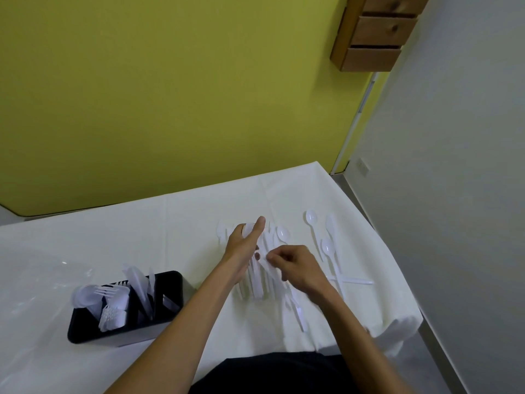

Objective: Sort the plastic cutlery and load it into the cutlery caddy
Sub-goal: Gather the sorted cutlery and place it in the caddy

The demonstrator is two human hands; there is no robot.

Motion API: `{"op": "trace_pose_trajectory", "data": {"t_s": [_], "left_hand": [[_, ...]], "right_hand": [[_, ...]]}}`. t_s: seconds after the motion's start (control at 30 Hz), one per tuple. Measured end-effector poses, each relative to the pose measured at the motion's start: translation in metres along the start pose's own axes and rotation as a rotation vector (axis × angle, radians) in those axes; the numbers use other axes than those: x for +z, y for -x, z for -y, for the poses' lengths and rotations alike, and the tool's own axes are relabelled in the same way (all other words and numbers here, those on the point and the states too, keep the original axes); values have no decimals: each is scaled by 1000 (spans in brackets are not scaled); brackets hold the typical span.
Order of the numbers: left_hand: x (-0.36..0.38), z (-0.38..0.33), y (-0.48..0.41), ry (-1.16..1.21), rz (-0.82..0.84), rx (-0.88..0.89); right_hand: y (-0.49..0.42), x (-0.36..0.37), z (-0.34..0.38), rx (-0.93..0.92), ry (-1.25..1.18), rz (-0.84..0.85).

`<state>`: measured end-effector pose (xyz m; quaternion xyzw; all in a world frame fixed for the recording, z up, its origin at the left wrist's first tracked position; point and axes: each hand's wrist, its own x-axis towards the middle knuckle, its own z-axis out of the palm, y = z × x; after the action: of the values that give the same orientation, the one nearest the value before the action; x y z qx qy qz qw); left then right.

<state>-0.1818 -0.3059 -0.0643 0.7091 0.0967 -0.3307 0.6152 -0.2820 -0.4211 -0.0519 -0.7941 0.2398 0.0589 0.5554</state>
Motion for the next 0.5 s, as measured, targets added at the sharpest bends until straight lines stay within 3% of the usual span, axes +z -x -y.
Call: {"op": "trace_pose_trajectory", "data": {"t_s": [0.07,0.2,0.37,0.43,0.5], "left_hand": [[2,-6,1,11,4,62],[4,-15,3,220,-100,100],[2,-17,15,494,-114,72],[1,-21,22,525,-136,91],[-2,-26,28,542,-165,137]], "right_hand": [[0,6,4,-8,24,48],[1,10,0,-1,46,-119],[8,18,-6,-12,111,-255],[14,22,-8,41,24,-274],[19,25,-7,172,-242,-261]]}}
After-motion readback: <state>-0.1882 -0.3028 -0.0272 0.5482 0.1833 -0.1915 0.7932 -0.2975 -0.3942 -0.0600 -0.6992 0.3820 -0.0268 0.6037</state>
